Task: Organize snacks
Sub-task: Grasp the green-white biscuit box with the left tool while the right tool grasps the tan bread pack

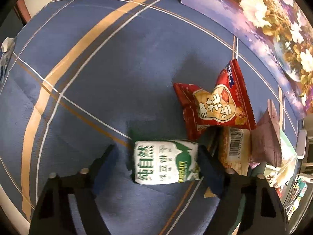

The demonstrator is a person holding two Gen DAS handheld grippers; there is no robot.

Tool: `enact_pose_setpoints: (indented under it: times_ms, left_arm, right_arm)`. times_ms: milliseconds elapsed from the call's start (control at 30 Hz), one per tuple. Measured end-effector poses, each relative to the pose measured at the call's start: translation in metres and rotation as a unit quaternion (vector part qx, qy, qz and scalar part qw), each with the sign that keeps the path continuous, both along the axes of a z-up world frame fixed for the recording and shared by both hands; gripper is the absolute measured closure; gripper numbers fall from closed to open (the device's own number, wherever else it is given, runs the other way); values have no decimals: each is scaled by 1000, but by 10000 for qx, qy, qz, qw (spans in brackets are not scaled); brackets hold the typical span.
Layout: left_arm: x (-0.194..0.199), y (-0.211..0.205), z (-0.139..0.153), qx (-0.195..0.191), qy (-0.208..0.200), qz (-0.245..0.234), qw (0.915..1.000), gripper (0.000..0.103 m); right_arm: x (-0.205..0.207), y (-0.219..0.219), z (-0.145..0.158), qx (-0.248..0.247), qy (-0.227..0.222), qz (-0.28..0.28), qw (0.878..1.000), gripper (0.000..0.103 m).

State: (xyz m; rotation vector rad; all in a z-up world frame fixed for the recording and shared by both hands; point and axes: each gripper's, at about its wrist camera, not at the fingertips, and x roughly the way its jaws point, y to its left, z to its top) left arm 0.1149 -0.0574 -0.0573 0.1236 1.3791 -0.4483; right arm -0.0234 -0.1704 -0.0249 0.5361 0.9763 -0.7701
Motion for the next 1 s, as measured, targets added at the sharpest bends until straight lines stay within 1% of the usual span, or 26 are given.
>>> enact_pose_setpoints:
  times_ms: [67,100,300,500,567,600,767,867,1000]
  left_arm:
    - [2,4,2,1,-44,67,10000,31]
    - [2,7,3,5,-54,113,9999,32]
    - [13,25,5,57,-61,494,9987,32]
    - [19,41,6,52,-9,745,9972,32]
    - [19,42,5,33,18,754,9971,32]
    - [19,42,4,20,38,754,9971,32]
    - [27,49,2,31,68,718,9974,31]
    - [24,44,-1,99,35,652,9978,30]
    - [22,33,-8,278,-90,493,9984,26]
  right_arm:
    - [1,1,2,3,-71,-6,10000,0]
    - [2,2,3,-1,-99,-4,10000,0]
    - [16,15,5,-116,-149,230,9996,0]
    - [34,30,-3,-138,-104,533,9984,0]
    - [39,32,-7,-122,-94,590,9981,1]
    - [41,33,-9,-120,-88,601,9981,4]
    - [48,34,-23,-57,43,647,9979,14]
    - [50,34,-32,-25,114,666,9977,16]
    - [53,36,-35,-163,185,709,9972,16]
